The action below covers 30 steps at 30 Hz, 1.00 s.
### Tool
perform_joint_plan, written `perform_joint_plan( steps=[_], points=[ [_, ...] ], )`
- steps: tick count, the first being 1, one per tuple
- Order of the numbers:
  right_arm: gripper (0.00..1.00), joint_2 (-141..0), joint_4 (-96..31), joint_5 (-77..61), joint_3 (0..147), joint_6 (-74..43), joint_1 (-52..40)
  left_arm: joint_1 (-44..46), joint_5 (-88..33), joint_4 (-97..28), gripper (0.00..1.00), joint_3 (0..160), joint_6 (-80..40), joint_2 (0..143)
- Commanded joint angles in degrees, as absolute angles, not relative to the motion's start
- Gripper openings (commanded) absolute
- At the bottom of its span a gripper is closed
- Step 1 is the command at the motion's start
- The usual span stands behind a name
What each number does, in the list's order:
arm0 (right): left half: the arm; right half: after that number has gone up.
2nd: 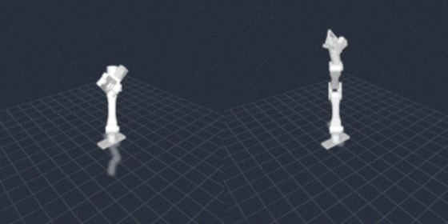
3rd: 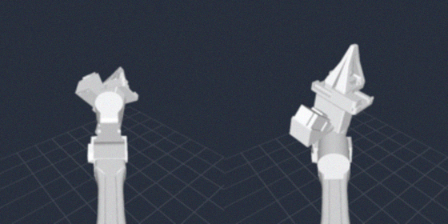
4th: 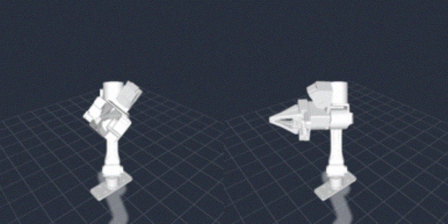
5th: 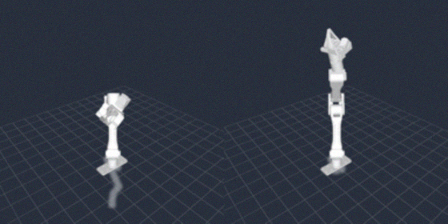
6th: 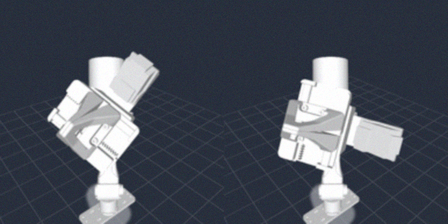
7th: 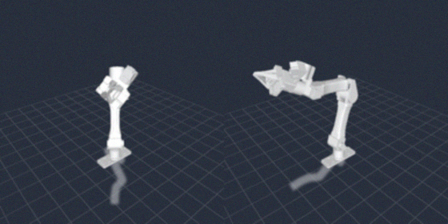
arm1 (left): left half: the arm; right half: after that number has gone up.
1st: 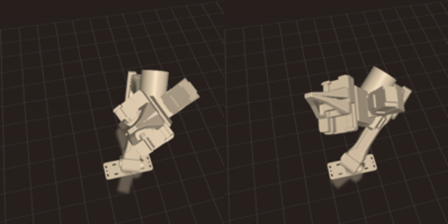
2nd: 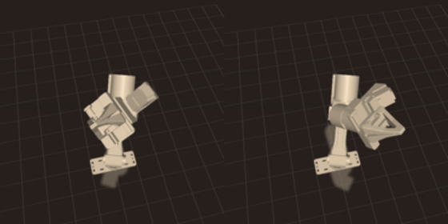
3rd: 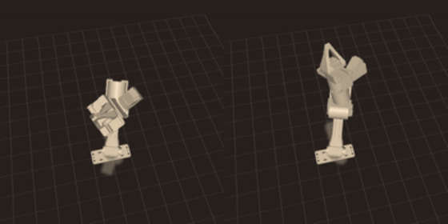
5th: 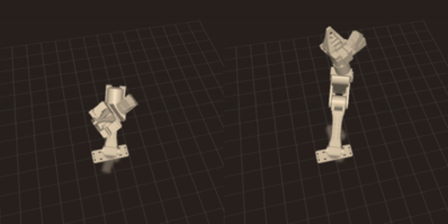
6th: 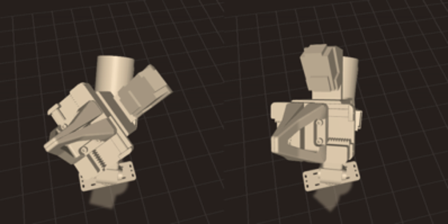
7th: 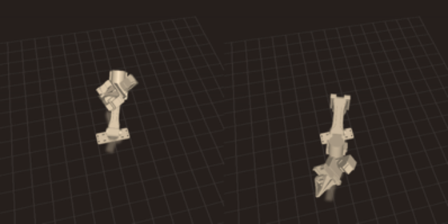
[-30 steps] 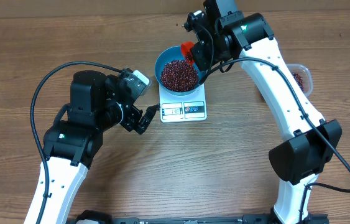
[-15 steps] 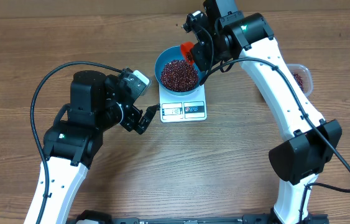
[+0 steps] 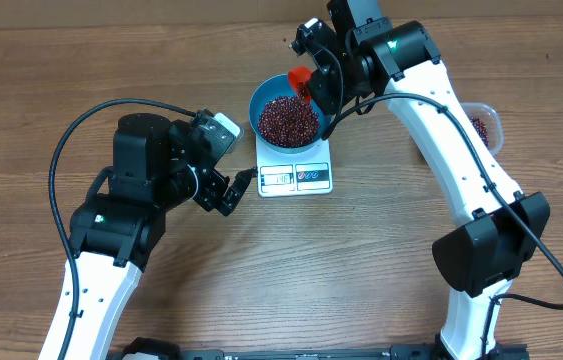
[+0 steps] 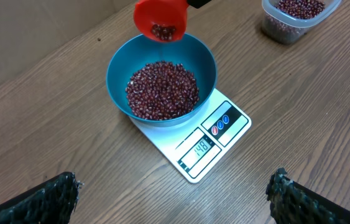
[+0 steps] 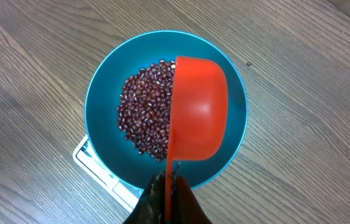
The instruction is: Scoop item into bowl and weigh 150g on scale
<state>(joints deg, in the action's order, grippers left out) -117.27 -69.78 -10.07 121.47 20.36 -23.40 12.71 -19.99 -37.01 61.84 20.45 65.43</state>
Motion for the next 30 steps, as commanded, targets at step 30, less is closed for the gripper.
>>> perform_joint_plan(
  steps=[30],
  points=[
    [0.04, -114.98, -70.02, -1.41, 123.39, 13.26, -26.68, 12.40, -20.80, -36.86, 1.00, 61.76, 19.66, 65.58]
  ],
)
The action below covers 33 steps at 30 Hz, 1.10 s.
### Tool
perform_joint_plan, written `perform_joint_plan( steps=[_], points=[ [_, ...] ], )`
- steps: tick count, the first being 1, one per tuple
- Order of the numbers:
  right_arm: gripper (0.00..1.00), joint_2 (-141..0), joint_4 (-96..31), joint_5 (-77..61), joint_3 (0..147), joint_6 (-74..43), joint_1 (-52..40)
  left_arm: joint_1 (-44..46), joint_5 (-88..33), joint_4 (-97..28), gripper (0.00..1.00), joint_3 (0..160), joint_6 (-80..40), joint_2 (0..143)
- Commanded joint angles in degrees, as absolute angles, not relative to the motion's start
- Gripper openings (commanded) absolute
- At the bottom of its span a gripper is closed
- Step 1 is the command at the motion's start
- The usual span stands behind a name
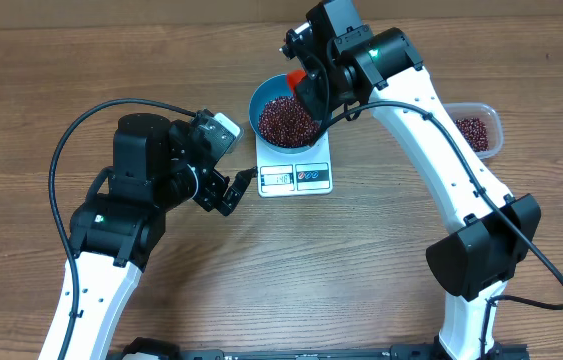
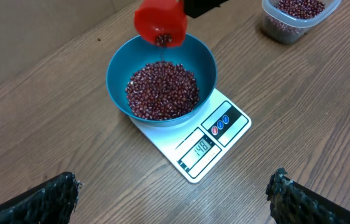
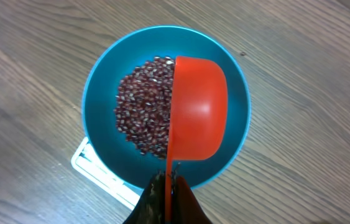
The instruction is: Scoop item into bowl and weigh 150g on scale
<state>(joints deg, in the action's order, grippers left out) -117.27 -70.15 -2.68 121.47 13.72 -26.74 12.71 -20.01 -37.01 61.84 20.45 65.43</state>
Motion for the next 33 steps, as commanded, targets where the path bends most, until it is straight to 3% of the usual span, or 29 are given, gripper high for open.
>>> perform_joint_plan(
  steps=[1, 13, 33],
  points=[
    [0.04, -114.98, -70.02, -1.61, 123.39, 13.23, -26.68, 12.40, -20.80, -36.86, 0.99, 61.76, 19.66, 65.58],
    [0.04, -114.98, -70.67, -16.95, 123.42, 5.50, -22.09, 12.40, -20.80, -36.86, 1.00, 61.76, 19.68, 65.58],
    [0.04, -114.98, -70.67, -18.85, 123.42, 5.54, -21.71, 12.40, -20.80, -36.88, 1.00, 61.76, 19.66, 65.58]
  ],
)
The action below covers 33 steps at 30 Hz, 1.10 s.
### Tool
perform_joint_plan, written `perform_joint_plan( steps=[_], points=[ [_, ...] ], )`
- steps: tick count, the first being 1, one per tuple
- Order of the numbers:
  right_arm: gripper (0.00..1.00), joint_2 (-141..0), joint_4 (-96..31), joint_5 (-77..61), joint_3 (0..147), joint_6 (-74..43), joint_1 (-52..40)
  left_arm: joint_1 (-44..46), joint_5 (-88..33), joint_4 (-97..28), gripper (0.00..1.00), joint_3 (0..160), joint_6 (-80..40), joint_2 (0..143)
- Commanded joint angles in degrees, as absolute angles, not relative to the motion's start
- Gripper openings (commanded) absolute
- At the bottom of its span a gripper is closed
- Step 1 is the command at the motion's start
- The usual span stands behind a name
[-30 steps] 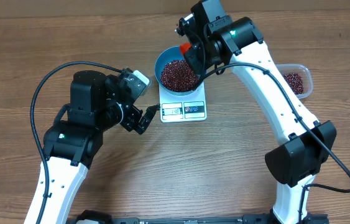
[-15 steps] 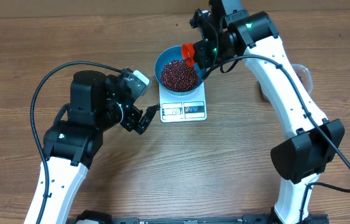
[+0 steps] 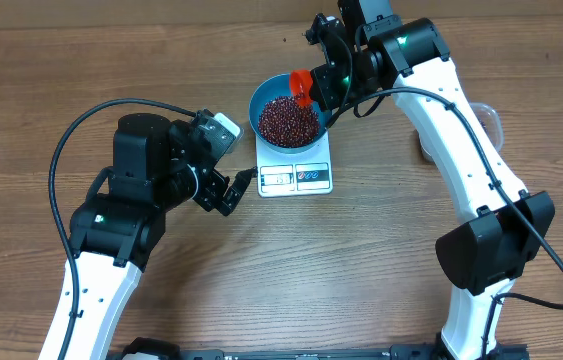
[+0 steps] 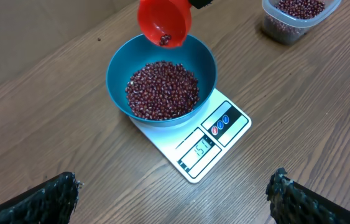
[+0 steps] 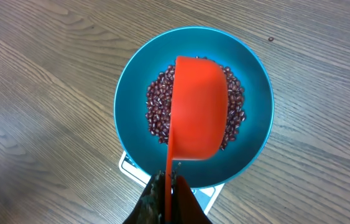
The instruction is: Scoop item into bowl and weigh 150g on scale
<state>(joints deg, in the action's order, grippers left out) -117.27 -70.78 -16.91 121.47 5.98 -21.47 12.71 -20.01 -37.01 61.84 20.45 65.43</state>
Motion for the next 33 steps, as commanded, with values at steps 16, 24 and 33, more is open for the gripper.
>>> perform_joint_plan(
  steps=[16, 24, 33],
  points=[
    [0.04, -113.78, -76.40, -42.28, 123.42, 9.19, -5.30, 12.40, -20.80, -36.86, 1.00, 61.76, 19.66, 65.58],
    [0.04, -113.03, -85.80, -41.08, 123.42, 16.38, 11.22, 12.40, -20.80, -36.86, 1.00, 61.76, 19.66, 65.58],
    [0.04, -113.06, -89.80, -10.37, 123.37, 15.86, 15.33, 12.40, -20.80, -36.86, 1.00, 61.76, 19.66, 65.58]
  ],
)
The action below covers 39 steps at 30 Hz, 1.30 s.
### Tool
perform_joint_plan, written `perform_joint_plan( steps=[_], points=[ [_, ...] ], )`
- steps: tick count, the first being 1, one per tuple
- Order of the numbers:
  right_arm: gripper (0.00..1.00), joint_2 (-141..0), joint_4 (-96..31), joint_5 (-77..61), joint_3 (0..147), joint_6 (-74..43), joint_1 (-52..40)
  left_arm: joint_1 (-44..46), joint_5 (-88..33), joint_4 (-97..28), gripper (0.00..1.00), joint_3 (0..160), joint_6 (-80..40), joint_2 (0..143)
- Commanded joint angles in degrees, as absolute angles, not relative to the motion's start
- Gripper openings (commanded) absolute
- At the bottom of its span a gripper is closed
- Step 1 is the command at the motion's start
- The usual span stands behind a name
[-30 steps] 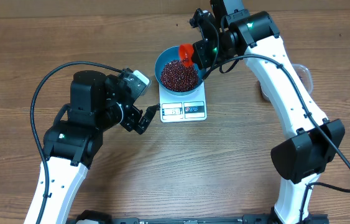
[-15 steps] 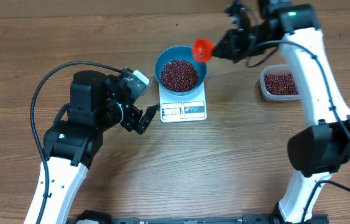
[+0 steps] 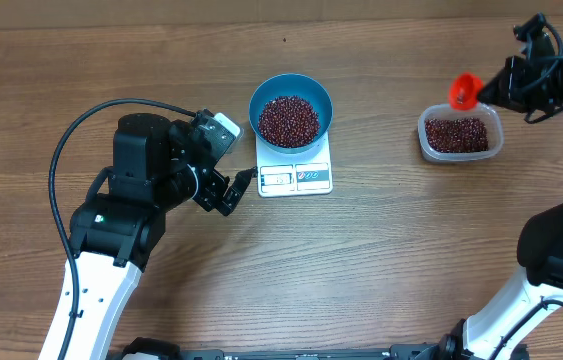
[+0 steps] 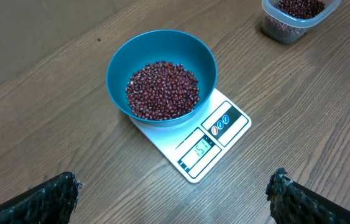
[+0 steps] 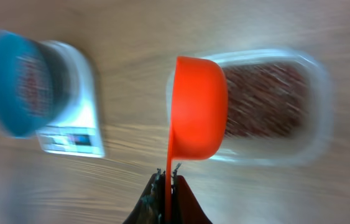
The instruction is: Scoop item into bowl and weigh 150g on scale
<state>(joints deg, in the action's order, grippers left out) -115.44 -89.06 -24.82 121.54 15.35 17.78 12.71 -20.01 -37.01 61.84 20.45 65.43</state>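
A blue bowl (image 3: 291, 112) of red beans sits on the white scale (image 3: 295, 176); in the left wrist view the bowl (image 4: 161, 76) shows above the scale's display (image 4: 201, 148), which seems to read 151. My right gripper (image 5: 168, 179) is shut on the handle of the orange scoop (image 5: 198, 106), which hangs over the left end of the clear bean tub (image 5: 268, 106). In the overhead view the scoop (image 3: 463, 90) is just up-left of the tub (image 3: 460, 134). My left gripper (image 4: 175, 193) stands open near the scale, holding nothing.
The wooden table (image 3: 361, 260) carries only the scale, bowl and tub. The left arm's black cable (image 3: 91, 115) loops over the table's left side. The right arm (image 3: 561, 250) reaches along the right edge.
My right gripper has moved with the scoop from above the bowl to the bean tub at the far right. The left arm has not moved; the display still seems to read 151.
The scoop was tilted over the bowl with beans in it, display around 148. Then it was tipped further, same reading. Then few beans were left in it and the display read about 151. Now the scoop is at the tub.
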Motion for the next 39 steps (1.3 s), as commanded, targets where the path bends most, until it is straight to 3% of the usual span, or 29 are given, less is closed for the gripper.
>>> perform_joint_plan(
  steps=[1, 10, 15, 26, 39],
  points=[
    [0.04, -113.06, -90.98, -4.01, 123.35, 14.22, 13.65, 12.40, -20.80, -36.86, 0.99, 61.76, 19.66, 65.58],
    [0.04, -113.06, -91.59, 25.45, 123.35, 4.05, 1.06, 12.40, -20.80, -36.86, 1.00, 61.76, 19.66, 65.58],
    [0.04, -113.06, -90.83, 29.28, 123.35, -0.03, -2.61, 12.40, -20.80, -36.86, 1.00, 61.76, 19.66, 65.58],
    [0.04, -112.97, -84.88, -1.98, 123.42, -1.13, -5.56, 12.40, -20.80, -36.86, 1.00, 61.76, 19.66, 65.58],
    [0.04, -112.31, -77.32, -11.68, 125.10, 8.29, -15.03, 12.40, -20.80, -36.86, 1.00, 61.76, 19.68, 65.58]
  ],
)
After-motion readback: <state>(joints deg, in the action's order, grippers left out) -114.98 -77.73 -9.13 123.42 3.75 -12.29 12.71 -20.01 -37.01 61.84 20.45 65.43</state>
